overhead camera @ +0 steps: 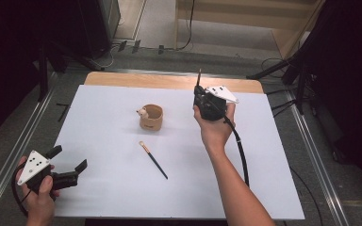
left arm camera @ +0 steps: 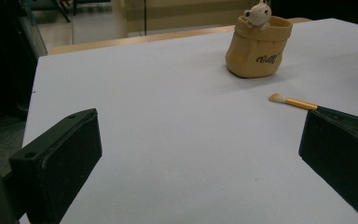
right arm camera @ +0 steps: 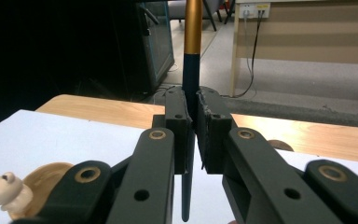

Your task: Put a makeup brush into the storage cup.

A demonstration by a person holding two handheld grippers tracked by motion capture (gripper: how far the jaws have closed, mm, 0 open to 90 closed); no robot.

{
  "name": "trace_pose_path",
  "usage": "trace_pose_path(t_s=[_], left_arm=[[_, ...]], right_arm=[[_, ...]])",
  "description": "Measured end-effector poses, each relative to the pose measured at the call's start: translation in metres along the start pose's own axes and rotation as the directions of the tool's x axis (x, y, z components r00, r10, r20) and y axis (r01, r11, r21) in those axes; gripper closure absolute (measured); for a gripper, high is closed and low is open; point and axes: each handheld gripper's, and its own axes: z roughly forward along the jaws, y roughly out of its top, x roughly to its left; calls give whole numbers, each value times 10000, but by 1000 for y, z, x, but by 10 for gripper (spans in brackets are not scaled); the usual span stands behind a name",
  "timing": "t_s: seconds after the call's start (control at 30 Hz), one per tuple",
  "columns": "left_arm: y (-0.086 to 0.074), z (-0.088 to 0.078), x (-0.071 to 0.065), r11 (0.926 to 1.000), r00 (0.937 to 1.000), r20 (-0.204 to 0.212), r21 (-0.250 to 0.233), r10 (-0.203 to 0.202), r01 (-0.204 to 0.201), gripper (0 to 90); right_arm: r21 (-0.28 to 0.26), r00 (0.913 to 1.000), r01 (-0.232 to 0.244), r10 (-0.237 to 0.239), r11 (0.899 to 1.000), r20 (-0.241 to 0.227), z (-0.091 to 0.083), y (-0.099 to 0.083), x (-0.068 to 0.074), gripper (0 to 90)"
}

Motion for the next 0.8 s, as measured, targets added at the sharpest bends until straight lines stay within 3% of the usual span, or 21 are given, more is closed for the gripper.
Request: trace_pose_path(t_s=[0.8], left_arm=[[0, 0, 1, 10000, 10000, 21, -17, -2, 2, 0]], right_arm=[[-142, 9965, 79, -91, 9999, -834, 11, -1, 42, 849]])
